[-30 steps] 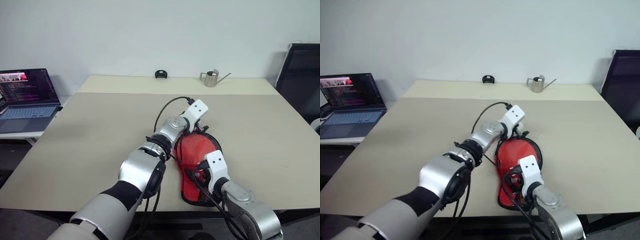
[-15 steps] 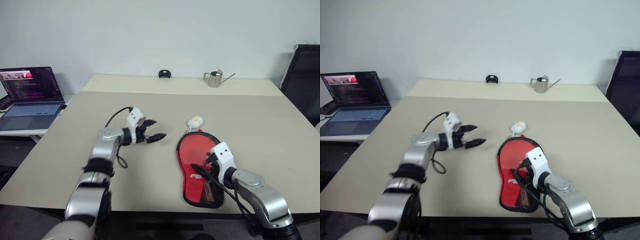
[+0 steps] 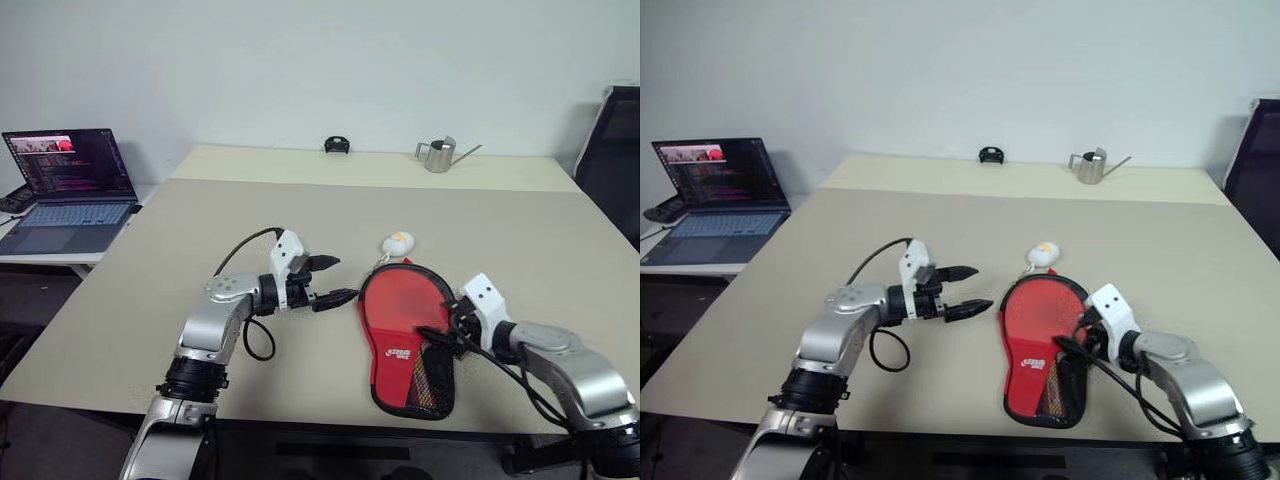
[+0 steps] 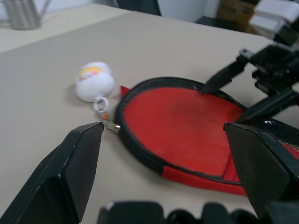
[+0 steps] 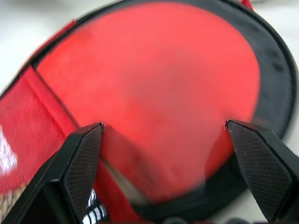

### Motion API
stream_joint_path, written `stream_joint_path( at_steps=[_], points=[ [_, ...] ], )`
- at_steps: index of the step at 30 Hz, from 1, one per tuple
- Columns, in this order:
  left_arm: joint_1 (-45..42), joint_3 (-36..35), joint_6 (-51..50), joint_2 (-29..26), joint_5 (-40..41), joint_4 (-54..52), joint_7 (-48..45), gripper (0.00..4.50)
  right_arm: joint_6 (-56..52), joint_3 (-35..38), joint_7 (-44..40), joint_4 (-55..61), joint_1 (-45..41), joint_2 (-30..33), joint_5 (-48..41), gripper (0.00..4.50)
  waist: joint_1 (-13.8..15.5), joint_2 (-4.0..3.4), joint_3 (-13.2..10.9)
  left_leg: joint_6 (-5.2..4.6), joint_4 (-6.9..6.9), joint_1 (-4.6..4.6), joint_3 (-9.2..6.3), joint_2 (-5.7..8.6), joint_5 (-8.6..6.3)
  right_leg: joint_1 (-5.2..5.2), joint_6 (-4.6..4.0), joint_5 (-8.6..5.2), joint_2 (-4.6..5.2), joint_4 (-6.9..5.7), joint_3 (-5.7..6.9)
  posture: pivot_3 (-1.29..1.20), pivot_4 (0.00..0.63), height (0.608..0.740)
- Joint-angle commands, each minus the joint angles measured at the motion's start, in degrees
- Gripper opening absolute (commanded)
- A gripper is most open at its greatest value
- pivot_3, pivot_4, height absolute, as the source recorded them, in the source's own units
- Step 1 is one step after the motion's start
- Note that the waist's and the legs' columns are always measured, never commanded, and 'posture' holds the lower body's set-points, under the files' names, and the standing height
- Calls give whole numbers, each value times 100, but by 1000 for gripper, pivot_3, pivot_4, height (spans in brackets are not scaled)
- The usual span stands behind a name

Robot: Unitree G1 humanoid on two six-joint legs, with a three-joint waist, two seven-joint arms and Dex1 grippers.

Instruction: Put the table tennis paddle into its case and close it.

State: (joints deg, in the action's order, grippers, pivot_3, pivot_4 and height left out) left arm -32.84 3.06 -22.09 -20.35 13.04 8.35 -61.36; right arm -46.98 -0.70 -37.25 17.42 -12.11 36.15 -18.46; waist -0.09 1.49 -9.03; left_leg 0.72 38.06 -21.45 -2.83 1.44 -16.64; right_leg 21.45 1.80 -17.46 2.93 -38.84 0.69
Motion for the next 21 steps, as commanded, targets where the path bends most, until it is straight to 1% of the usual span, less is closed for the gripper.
stream_joint_path(
  at_steps=[1, 4, 8, 12, 16, 21],
  points=[
    [-300, 184, 97, 25, 128, -49, -104, 4481, -133, 446, -441, 493, 48, 383, -456, 4500, 1, -11, -9, 0, 3, -12, -1, 0, 0, 10, 0, 0, 0, 0, 2, 0, 150, 740],
    [-551, 476, 356, 171, -61, 365, -102, 4481, -243, 829, -766, 673, 197, 836, -727, 4500, 6, -16, -13, -1, 9, -39, -1, 0, 1, 29, 0, 0, 0, 2, 5, 0, 150, 740],
    [-875, 815, 746, 387, -306, 1011, -93, 4481, -266, 1120, -758, 673, 255, 1072, -835, 4500, 15, -13, -16, -2, 9, -41, 0, 0, 0, 26, 0, 0, 0, 12, 7, 0, 150, 740],
    [-1190, 1095, 1172, 687, -600, 1751, -16, 4481, -225, 1235, -582, 666, 290, 1036, -818, 4500, 8, -12, -19, -3, 8, -41, 1, 0, 1, 27, 0, 0, -1, 11, 6, 0, 150, 740],
    [-1349, 1262, 1475, 967, -757, 2239, -34, 4481, -274, 1234, -441, 812, 390, 943, -878, 4500, 7, -11, -20, -3, 8, -42, 2, 0, 1, 27, 0, 0, -1, 11, 6, 0, 150, 740],
    [-1444, 1504, 1938, 1137, -1140, 2843, 44, 4481, -333, 1269, -297, 961, 453, 869, -956, 4500, 6, -11, -21, -3, 9, -42, 4, 0, 1, 28, 1, 0, -1, 10, 5, 0, 150, 740]
  ],
)
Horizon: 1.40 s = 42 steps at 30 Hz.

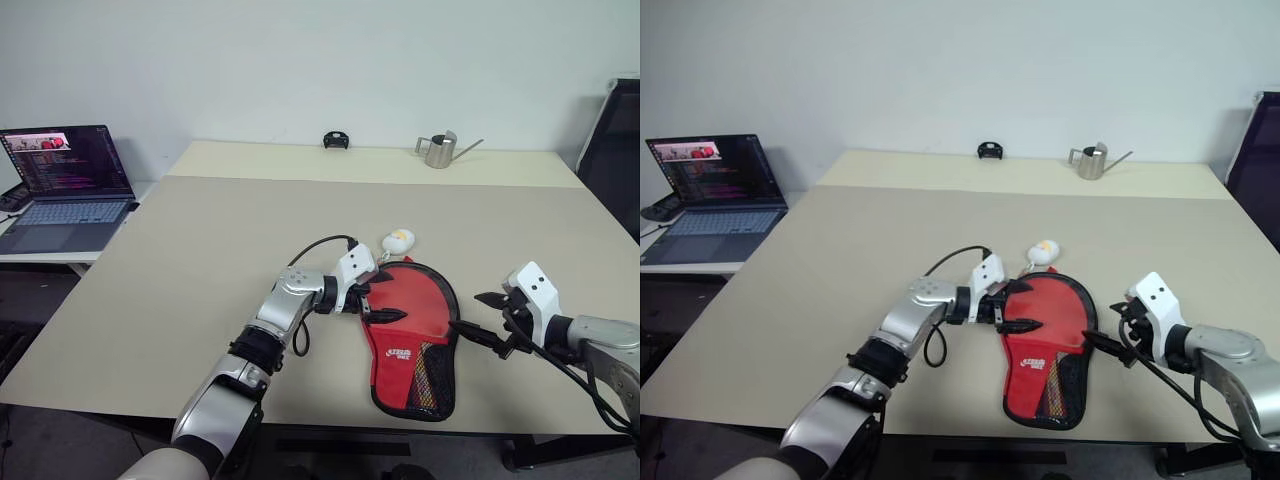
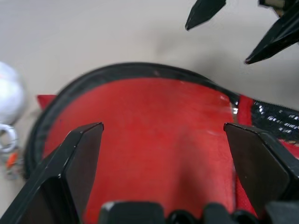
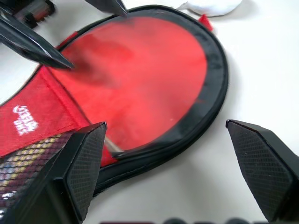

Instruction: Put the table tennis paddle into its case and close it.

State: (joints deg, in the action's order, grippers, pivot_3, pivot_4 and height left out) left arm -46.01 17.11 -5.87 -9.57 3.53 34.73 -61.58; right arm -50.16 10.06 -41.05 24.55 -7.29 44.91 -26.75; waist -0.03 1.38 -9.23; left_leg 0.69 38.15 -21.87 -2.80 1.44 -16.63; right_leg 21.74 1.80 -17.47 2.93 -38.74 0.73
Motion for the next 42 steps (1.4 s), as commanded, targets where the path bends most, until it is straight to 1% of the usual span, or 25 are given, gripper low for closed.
stream_joint_path(
  at_steps=[1, 6, 13, 21, 33, 37, 42],
  points=[
    [-136, 118, 387, 81, -240, 316, 93, 4481, -31, 217, 113, 263, -43, -17, -146, 4500, 0, 0, 0, 0, 0, 1, 0, 0, 0, 0, 0, 0, 0, 0, 1, 0, 150, 740],
    [-123, 187, 742, 249, -444, 902, 221, 4481, -78, 270, 165, 272, -150, 51, -272, 4500, 8, 0, 0, -1, 0, 1, -2, 0, 1, -1, 0, 0, 0, -1, 3, 0, 150, 740],
    [-99, 226, 1027, 346, -596, 1249, 311, 4481, -89, 213, 71, 188, -357, 170, -337, 4500, 7, -1, 1, -2, 4, 7, -1, 1, 1, -7, 0, 0, 0, -5, 3, 0, 150, 740],
    [-443, 208, 991, 608, -697, 1743, 478, 4481, -85, 117, 50, 25, -708, 152, -405, 4500, 37, -1, 1, -3, 17, 9, -7, 5, 2, -17, 1, 0, 0, -9, 11, 0, 150, 740],
    [-539, 370, 1085, 726, -934, 2102, 78, 4481, -137, 141, 217, -6, -904, 24, -492, 4500, 80, -2, 2, -18, 56, 5, -21, 8, -7, -34, 4, 1, 1, -13, 22, 0, 150, 740],
    [-538, 346, 1251, 724, -975, 2316, 159, 4481, -112, 199, 404, -258, -1276, -132, -494, 4500, 78, -4, 3, -19, 58, 6, -19, 8, -8, -35, 4, 1, 2, -13, 19, 0, 150, 740],
    [-420, 382, 1329, 686, -991, 2308, 81, 4481, -245, 148, 956, -1089, -2286, -633, -394, 4500, 57, -7, 6, -19, 60, 10, -19, 7, -8, -36, 4, 1, 2, -19, 18, 0, 150, 740]
  ],
)
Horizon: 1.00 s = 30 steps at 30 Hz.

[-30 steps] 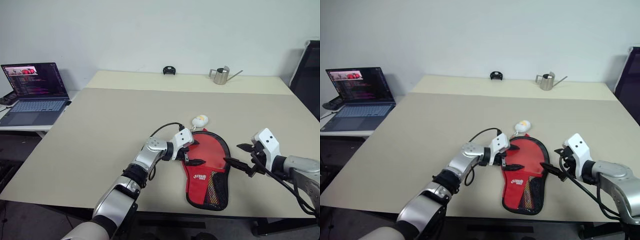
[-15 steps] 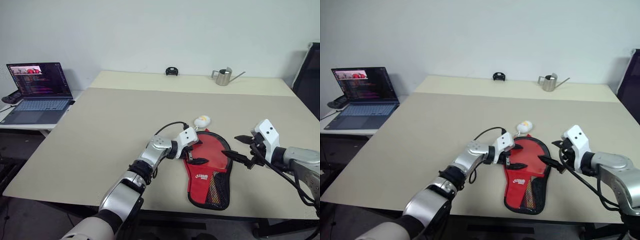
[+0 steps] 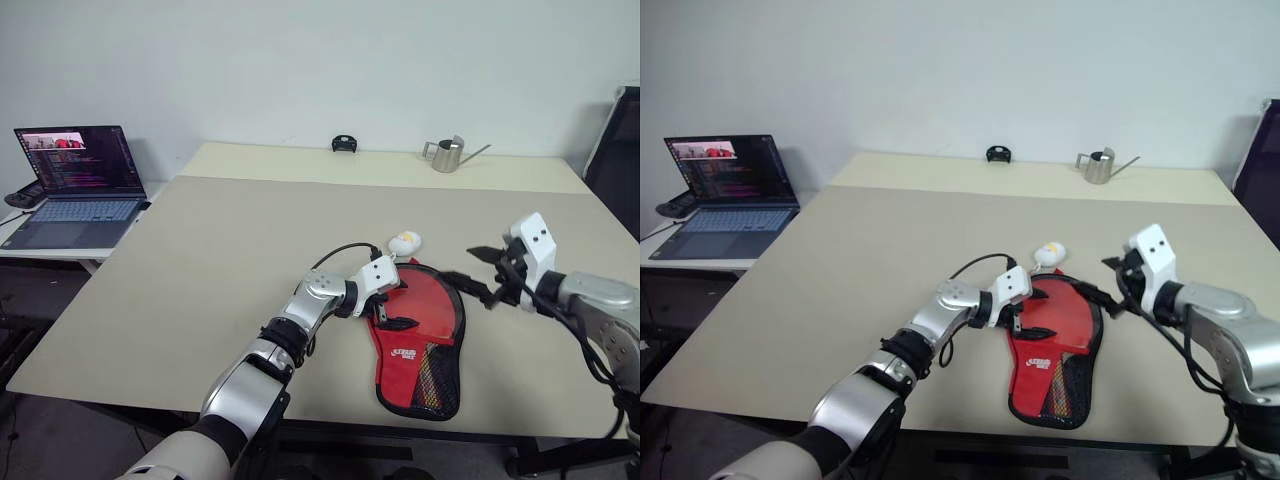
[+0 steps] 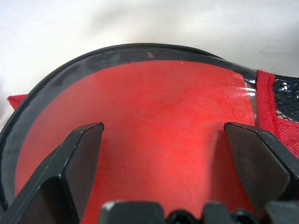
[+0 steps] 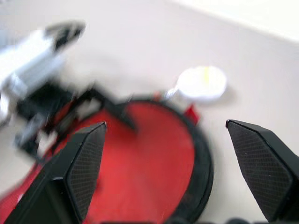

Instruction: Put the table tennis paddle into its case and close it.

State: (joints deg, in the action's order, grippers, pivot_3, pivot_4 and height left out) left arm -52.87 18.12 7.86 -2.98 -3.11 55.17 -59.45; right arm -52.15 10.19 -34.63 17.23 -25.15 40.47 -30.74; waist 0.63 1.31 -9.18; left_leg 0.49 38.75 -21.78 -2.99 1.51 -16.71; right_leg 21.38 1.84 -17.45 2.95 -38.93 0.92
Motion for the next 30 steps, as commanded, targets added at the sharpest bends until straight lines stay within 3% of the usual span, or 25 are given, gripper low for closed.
stream_joint_path(
  at_steps=[1, 5, 13, 21, 30],
  points=[
    [281, 286, -34, 22, -331, 257, -135, 4481, -85, 103, 373, -514, -668, -270, 21, 4500, -2, -3, 2, 0, 0, 1, 1, 0, 0, 0, 0, 0, 0, -1, -1, 0, 150, 740],
    [326, 289, -44, 18, -330, 218, -146, 4481, 70, -253, 568, -1572, -1547, -732, 295, 4500, -22, -5, 6, -2, 0, -3, 3, 0, -1, 2, 0, 0, 1, 5, -3, 0, 150, 740],
    [416, 294, -122, -8, -326, 60, -143, 4481, 1767, -985, 847, -4953, -3062, -1781, 1559, 4500, -44, -14, 11, -2, 0, -3, 6, 3, -1, 5, -1, 0, 3, 2, -3, 0, 150, 740],
    [554, 306, -221, -55, -315, -163, -132, 4481, 3436, -966, 1226, -7592, -3949, -2354, 2230, 4500, -80, -18, 14, 0, 0, -4, 12, 6, 0, 12, -1, 0, 9, 0, -12, 0, 150, 740],
    [682, 322, -343, -92, -326, -366, -76, 4481, 4129, -846, 1467, -8750, -4230, -2670, 2557, 4500, -95, -22, 16, 16, -2, -6, 14, 5, 8, 12, -1, 0, 10, 0, -17, 0, 150, 740]
  ],
)
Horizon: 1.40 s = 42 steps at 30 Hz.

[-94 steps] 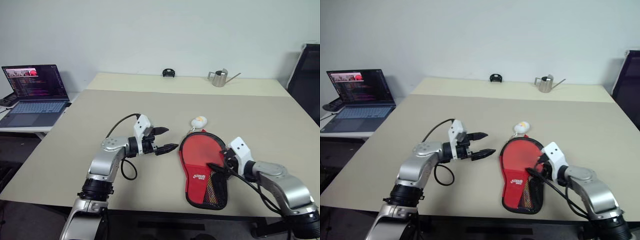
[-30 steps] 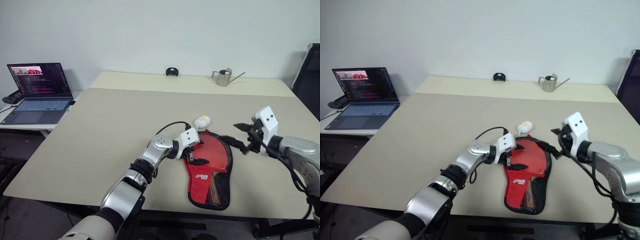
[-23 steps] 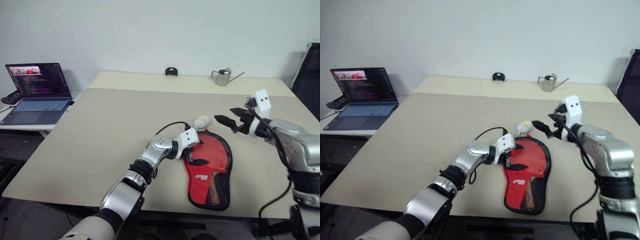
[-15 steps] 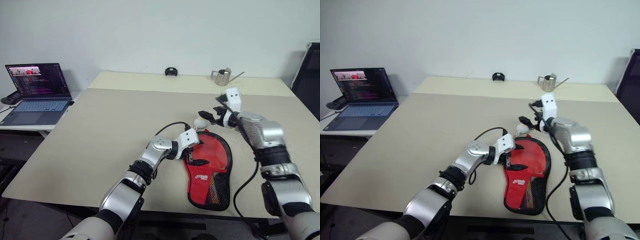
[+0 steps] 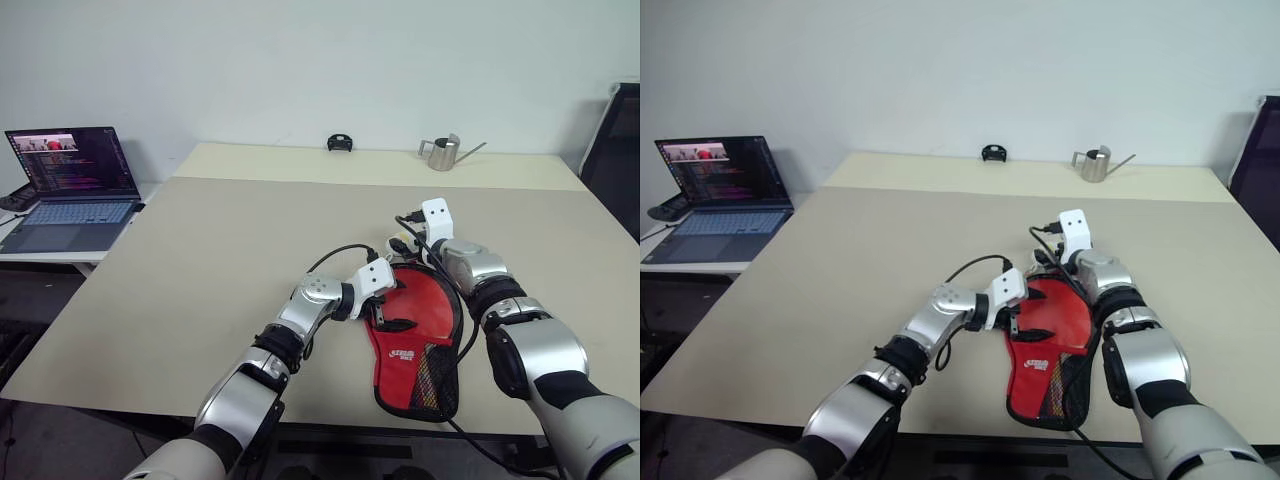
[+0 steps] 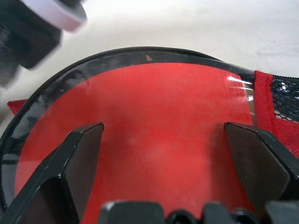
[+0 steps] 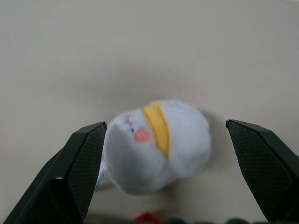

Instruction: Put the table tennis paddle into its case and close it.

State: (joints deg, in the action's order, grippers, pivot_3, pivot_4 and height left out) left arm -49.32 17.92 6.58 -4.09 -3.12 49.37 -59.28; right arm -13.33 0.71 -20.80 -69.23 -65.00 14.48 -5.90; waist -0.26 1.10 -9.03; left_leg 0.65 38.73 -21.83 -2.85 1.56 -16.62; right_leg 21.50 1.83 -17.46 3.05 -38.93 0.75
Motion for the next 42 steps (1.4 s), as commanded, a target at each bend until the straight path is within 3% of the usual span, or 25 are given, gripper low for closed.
stream_joint_path(
  at_steps=[1, 7, 10, 18, 23, 35, 42],
  points=[
    [340, 345, -226, 12, -328, 193, -84, 4481, 280, 111, 117, -167, -248, -115, 110, 4500, -7, -2, 1, 0, 0, 0, 0, 0, 0, 0, 0, 0, 0, -1, 0, 0, 150, 740],
    [393, 340, -302, -21, -335, 104, -44, 4481, 407, 162, 233, -351, -317, -284, 221, 4500, -7, -4, 2, 1, 0, 1, 0, 0, 0, 0, 0, 0, 0, -1, -1, 0, 150, 740],
    [420, 337, -328, -41, -342, 73, -23, 4500, 469, 187, 273, -384, -335, -350, 265, 3920, -9, -7, 4, 1, 0, 3, 0, 0, 0, -1, 0, 0, 0, -3, -1, 0, 150, 740],
    [452, 350, -351, -46, -355, 89, -3, 4500, 611, 31, 227, -376, -253, -499, 503, 1241, -20, -10, 6, 0, 0, 5, 0, -1, 0, -2, 0, 0, 0, -4, -2, 0, 150, 740],
    [460, 382, -356, 3, -371, 169, -8, 4500, 744, -24, 244, -320, -187, -545, 678, 161, -21, -10, 7, 0, 0, 7, 0, -1, 0, -4, 0, 0, 0, -5, -2, 0, 150, 740],
    [355, 429, -246, 134, -453, 594, -16, 4500, 930, 67, 151, 232, -208, 178, 826, 61, 24, -10, 7, -7, 3, 7, -2, 3, -4, -9, 0, 0, 2, -2, 2, 0, 150, 740],
    [308, 476, -149, 167, -521, 814, -35, 4500, 745, -48, -62, 1138, 307, 795, 979, 61, 36, -10, 9, -16, 5, 7, -3, 4, -9, -12, 0, 0, 3, -2, 3, 0, 150, 740]
  ],
)
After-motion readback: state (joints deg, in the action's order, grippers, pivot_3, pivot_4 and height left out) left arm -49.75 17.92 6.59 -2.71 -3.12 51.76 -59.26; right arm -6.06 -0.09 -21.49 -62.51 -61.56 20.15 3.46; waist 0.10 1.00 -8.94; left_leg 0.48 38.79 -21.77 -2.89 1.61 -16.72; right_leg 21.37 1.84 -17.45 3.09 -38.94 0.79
